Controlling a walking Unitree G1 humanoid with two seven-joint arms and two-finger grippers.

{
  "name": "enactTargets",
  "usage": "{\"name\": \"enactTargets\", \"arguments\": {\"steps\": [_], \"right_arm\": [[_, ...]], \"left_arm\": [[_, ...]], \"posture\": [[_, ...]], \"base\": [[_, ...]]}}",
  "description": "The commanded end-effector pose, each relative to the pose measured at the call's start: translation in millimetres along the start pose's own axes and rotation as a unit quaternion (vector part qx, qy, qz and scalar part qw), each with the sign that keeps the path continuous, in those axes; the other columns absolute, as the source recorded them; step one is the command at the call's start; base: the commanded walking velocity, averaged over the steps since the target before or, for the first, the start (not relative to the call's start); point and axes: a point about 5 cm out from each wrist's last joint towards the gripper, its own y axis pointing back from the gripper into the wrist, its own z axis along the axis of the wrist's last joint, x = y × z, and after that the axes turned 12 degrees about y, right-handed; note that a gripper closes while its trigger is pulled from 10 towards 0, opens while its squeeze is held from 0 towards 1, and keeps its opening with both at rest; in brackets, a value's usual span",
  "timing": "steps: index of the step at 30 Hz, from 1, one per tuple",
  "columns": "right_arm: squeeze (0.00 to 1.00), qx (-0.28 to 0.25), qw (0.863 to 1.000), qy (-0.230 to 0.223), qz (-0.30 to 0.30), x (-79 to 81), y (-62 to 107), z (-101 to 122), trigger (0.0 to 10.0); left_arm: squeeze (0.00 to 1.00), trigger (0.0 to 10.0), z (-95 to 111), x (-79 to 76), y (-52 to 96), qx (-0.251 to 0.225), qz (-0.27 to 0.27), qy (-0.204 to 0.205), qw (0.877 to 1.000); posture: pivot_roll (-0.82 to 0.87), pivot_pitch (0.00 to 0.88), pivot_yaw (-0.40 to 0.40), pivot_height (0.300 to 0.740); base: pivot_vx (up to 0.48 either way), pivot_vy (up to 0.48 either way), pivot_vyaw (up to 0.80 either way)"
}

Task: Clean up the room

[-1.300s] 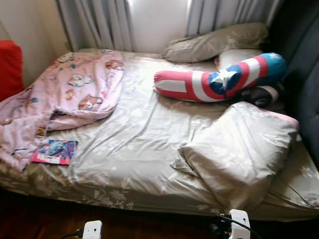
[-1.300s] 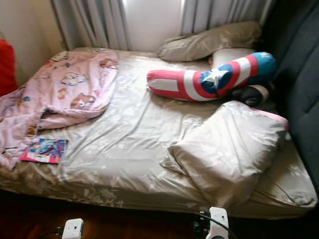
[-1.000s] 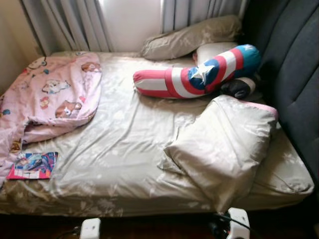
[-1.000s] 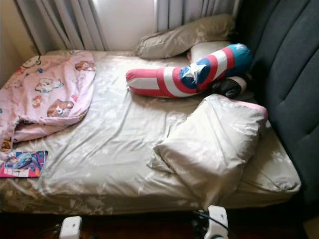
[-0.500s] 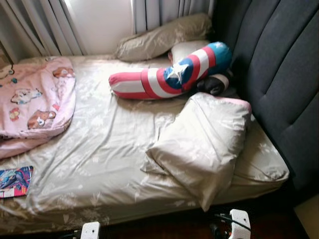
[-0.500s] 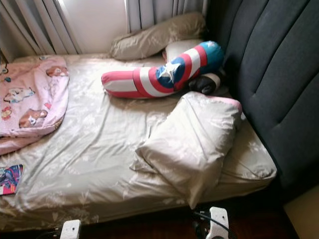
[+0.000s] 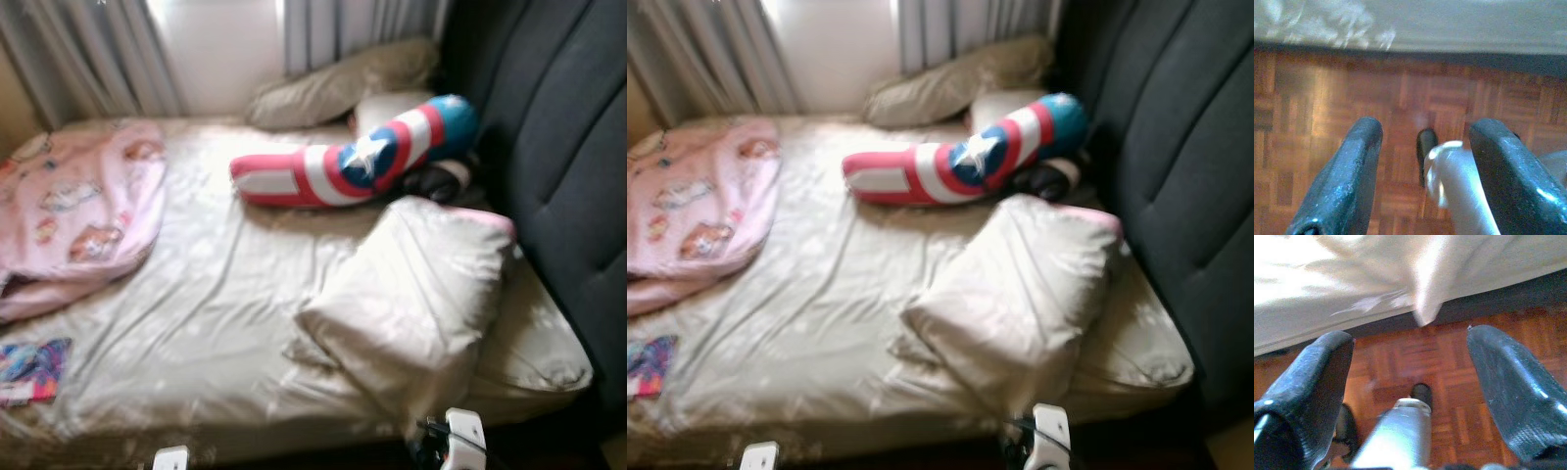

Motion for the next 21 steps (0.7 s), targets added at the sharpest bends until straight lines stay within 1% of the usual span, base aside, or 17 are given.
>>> {"name": "enactTargets", "arguments": {"steps": [1,5,8,15,18,19,21], "right_arm": [[0.00,-0.004,1.000,-0.006,-0.009,-3.8,0.0,3,10.0],[0.00,-0.005,1.000,-0.006,-0.010,-3.5,-0.2,3,10.0],[0.00,-0.006,1.000,-0.007,-0.009,-3.0,-0.3,3,10.0],[0.00,-0.015,1.000,-0.016,-0.012,-3.0,-0.2,4,10.0],[0.00,-0.022,0.999,-0.023,-0.014,-3.1,-0.3,6,10.0],[0.00,-0.022,0.999,-0.023,-0.015,-3.4,-0.2,6,10.0],[0.00,-0.022,0.999,-0.022,-0.015,-3.5,-0.2,6,10.0]], "left_arm": [[0.00,10.0,-2,-1.9,-0.2,0.003,-0.003,0.003,1.000],[0.00,10.0,0,-0.1,0.0,0.001,-0.001,0.004,1.000],[0.00,10.0,1,0.2,-0.1,-0.004,-0.002,0.009,1.000],[0.00,10.0,8,-2.7,-1.6,-0.012,-0.007,0.005,1.000],[0.00,10.0,17,-8.4,-3.6,-0.026,-0.019,0.005,0.999],[0.00,10.0,20,-12.5,-4.8,-0.032,-0.025,0.006,0.999],[0.00,10.0,22,-14.6,-5.4,-0.034,-0.026,0.005,0.999]], "posture": [[0.09,0.000,0.000,0.740],[0.09,0.000,-0.002,0.740],[0.09,0.000,0.000,0.740],[0.09,0.000,0.004,0.740],[0.08,0.000,0.005,0.740],[0.09,0.000,0.002,0.740],[0.09,0.000,0.001,0.740]], "base": [[0.390,0.000,0.00],[0.375,0.000,0.00],[0.000,0.000,0.00],[0.000,0.000,0.00],[0.000,0.000,0.00],[0.000,0.000,0.00],[0.000,0.000,0.00]]}}
